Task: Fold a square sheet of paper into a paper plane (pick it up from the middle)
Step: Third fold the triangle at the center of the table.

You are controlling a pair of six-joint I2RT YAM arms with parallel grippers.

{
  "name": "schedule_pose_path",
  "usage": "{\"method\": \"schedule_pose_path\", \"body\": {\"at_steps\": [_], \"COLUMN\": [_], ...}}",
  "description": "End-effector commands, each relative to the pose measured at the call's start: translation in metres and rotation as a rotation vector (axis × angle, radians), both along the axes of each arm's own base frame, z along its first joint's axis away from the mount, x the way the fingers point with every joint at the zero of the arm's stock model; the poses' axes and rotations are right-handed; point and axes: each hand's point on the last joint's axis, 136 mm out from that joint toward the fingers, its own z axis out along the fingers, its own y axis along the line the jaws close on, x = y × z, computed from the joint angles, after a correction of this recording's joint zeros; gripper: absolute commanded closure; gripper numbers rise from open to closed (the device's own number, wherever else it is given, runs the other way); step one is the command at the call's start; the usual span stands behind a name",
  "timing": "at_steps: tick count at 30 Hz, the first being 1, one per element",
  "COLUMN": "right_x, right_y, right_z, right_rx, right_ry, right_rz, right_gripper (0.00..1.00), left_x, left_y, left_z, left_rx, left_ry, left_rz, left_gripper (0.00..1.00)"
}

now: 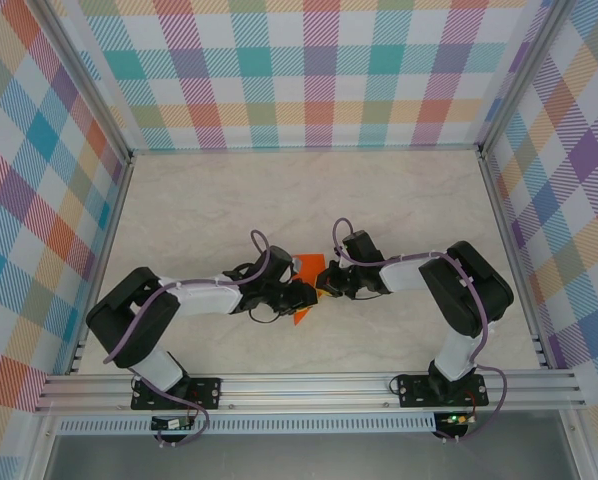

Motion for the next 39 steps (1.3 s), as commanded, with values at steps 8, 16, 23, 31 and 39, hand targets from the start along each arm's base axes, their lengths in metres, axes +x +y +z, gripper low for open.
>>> {"method": "schedule_pose_path", "body": {"at_steps": [8,16,23,31,39], "right_x": [-0.024,-0.024,-0.024,-0.024,-0.022], "right_y": [-0.028,-0.029,-0.029,-0.028,-0.026], "right_z": [-0.042,-0.044,-0.043,-0.042,-0.039], "right_rx": [-0.17,-0.177,-0.177,-0.173,-0.169], "right_ry": [0.111,0.118,0.118,0.121,0.12], "right_rz": [-0.028,-0.03,-0.03,-0.035,-0.036], "right_gripper": [0.99,0.99,0.99,0.98,0.98], "left_x": [-0.03,-0.055,-0.062,-0.048,-0.011], "left_y": [0.021,0.042,0.06,0.054,0.027], "left_z": [-0.041,-0.051,-0.047,-0.01,0.023], "left_rx": [0.061,0.136,0.202,0.142,0.08], "left_ry": [0.124,0.179,0.174,0.067,-0.061], "left_rz": [0.013,-0.042,-0.033,-0.017,0.004], "left_gripper": [0.74,0.73,0.73,0.72,0.72]}}
